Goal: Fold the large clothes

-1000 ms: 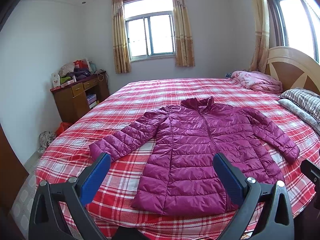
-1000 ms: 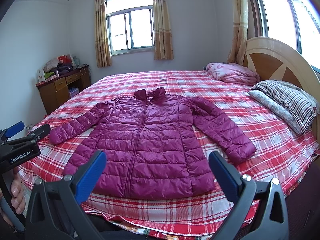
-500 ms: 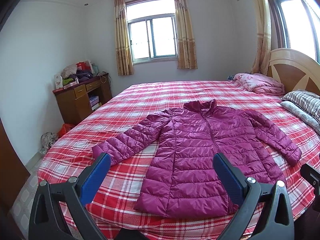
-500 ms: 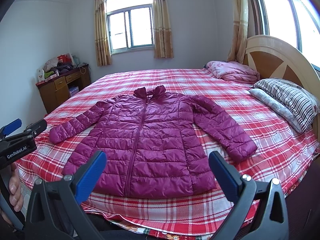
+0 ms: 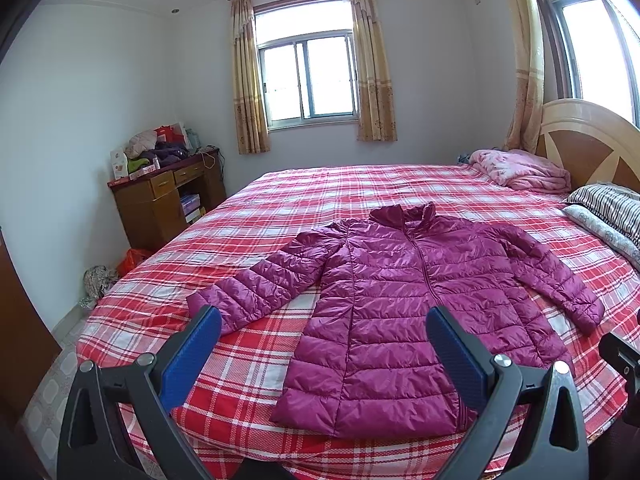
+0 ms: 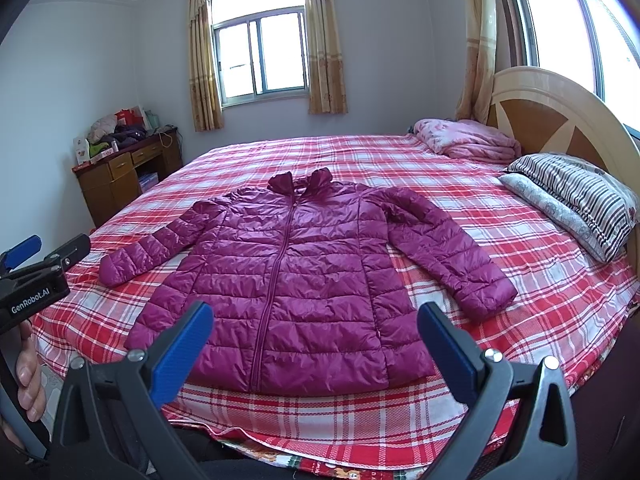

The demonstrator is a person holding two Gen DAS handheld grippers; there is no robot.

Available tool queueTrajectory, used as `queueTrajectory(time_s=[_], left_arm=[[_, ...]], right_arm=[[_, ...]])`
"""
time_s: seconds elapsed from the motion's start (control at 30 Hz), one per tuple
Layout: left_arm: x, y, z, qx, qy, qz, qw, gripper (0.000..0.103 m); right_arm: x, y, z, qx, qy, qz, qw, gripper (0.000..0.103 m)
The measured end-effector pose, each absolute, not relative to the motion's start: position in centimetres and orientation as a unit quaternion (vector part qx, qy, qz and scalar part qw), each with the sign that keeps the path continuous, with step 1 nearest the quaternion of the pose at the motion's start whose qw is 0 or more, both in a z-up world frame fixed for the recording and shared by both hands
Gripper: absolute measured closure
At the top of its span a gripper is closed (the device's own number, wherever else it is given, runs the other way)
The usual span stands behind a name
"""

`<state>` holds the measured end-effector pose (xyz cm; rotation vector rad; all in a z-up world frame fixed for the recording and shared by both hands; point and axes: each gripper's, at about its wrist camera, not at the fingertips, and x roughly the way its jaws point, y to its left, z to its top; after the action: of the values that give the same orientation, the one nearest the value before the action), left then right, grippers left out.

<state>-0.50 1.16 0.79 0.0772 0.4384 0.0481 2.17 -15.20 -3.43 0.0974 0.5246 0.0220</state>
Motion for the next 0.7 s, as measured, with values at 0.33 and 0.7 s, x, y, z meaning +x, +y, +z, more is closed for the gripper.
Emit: queueTrajectory(time_s=[0.33, 0.7], left_arm=[[-0.39, 1.40, 0.86, 0.039, 0.216, 0.026, 0.975, 0.001], [-0.27, 1.59, 0.84, 0.037, 0.217, 0.027, 0.975, 0.001]], right_arm=[[2.22, -15.19, -3.70, 0.049, 0.262, 0.013, 0.964, 0.000], [2.19, -15.05, -4.03, 0.049, 0.264, 0.013, 0.963, 0.000]])
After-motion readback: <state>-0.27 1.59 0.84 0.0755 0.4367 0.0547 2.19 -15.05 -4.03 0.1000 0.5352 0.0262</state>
